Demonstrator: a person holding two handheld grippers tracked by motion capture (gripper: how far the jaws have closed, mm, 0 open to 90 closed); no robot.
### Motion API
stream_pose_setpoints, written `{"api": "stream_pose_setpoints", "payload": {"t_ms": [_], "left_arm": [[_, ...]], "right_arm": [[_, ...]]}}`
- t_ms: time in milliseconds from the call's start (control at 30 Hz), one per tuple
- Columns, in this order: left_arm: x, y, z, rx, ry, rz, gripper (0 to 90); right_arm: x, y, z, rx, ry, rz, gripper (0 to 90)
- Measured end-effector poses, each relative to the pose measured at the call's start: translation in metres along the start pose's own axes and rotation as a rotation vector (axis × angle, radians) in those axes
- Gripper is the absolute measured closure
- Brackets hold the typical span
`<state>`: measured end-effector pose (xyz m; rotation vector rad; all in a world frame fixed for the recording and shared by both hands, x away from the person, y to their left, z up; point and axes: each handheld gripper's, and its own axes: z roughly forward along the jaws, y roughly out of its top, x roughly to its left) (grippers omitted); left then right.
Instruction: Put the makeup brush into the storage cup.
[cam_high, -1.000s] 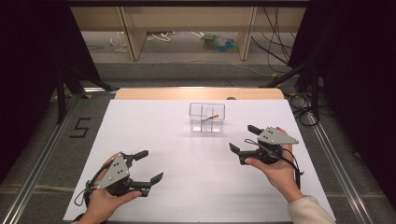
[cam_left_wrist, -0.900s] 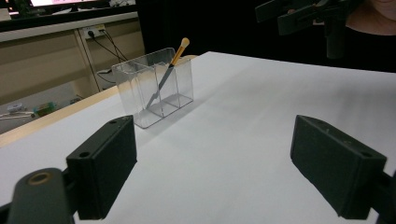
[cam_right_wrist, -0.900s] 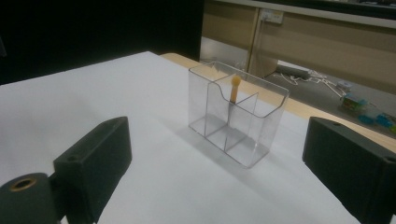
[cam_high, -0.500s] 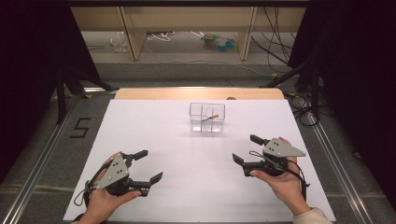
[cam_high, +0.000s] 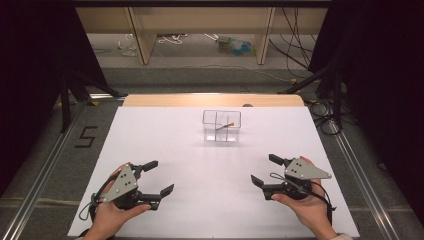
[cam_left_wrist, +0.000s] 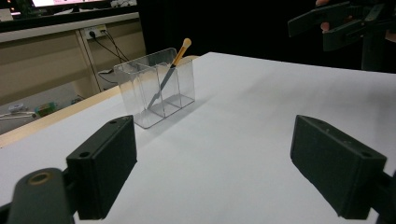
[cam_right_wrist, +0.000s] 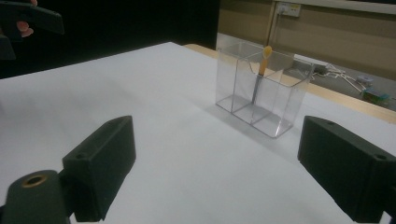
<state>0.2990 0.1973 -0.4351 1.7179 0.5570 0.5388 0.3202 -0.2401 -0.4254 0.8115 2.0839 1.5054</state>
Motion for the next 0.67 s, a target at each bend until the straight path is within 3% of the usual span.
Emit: {"api": "stream_pose_setpoints", "payload": {"t_ms": [133, 267, 400, 667], "left_arm": [[0.0007, -0.0003, 0.0001, 0.002, 0.001, -0.001, 14.3], [0.0008, -0.0006, 0.0010, 0.002, -0.001, -0.006, 14.3], [0.0012, -0.0007, 0.0015, 0.009, 0.002, -0.007, 14.3], [0.0016, -0.0010, 0.0020, 0.010, 0.002, -0.010, 14.3]], "right_arm": [[-0.0005, -0.0007, -0.0007, 0.000, -0.005, -0.025, 12.1], [0.0000, -0.0013, -0.0011, 0.018, 0.002, -0.004, 12.1], [-0.0008, -0.0025, 0.0004, -0.001, 0.008, 0.005, 11.9], [-0.0025, -0.0030, 0.0003, 0.000, -0.011, -0.006, 11.8]]}}
